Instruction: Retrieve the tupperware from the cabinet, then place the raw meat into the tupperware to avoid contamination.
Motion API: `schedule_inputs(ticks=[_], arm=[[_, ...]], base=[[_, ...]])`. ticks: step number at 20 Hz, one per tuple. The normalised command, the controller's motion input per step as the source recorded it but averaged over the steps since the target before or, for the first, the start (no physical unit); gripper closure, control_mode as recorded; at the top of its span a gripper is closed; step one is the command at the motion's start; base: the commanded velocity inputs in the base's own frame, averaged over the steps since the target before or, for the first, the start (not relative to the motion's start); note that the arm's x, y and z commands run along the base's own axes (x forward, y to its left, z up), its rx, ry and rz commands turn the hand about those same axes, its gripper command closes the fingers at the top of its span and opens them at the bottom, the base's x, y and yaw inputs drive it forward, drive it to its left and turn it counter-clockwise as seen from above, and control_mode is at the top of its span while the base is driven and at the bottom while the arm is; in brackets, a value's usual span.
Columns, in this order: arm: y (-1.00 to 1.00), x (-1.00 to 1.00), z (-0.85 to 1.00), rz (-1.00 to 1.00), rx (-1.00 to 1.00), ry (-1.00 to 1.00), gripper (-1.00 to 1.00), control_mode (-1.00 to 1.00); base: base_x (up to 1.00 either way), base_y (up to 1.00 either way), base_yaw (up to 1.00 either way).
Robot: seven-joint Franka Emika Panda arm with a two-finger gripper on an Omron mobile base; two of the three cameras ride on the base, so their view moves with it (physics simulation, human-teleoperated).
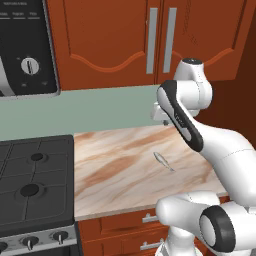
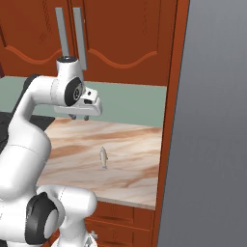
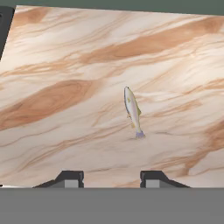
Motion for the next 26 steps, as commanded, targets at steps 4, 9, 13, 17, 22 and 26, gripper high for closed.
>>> schedule_inputs(ticks=[4, 9, 13, 17, 22, 26], arm=[[0.00, -0.04, 0.00, 0.00, 0.00, 0.00, -1.00, -1.00], [-0.01, -0.42, 0.00, 0.00, 0.00, -0.12, -1.00, -1.00], [-0.07, -0.53, 0.01, -0.02, 0.00, -0.19, -1.00, -1.00], [-0.10, -0.39, 0.15, -0.02, 0.00, -0.15, -1.00, -1.00], [-0.03, -0.31, 0.32, 0.00, 0.00, -0.15, -1.00, -1.00], [0.00, -0.26, 0.39, 0.00, 0.00, -0.14, -1.00, -1.00]], base=[[0.00, 0.00, 0.00], [0.00, 0.00, 0.00], [0.00, 0.00, 0.00], [0.00, 0.00, 0.00], [0.00, 0.00, 0.00], [0.00, 0.00, 0.00]])
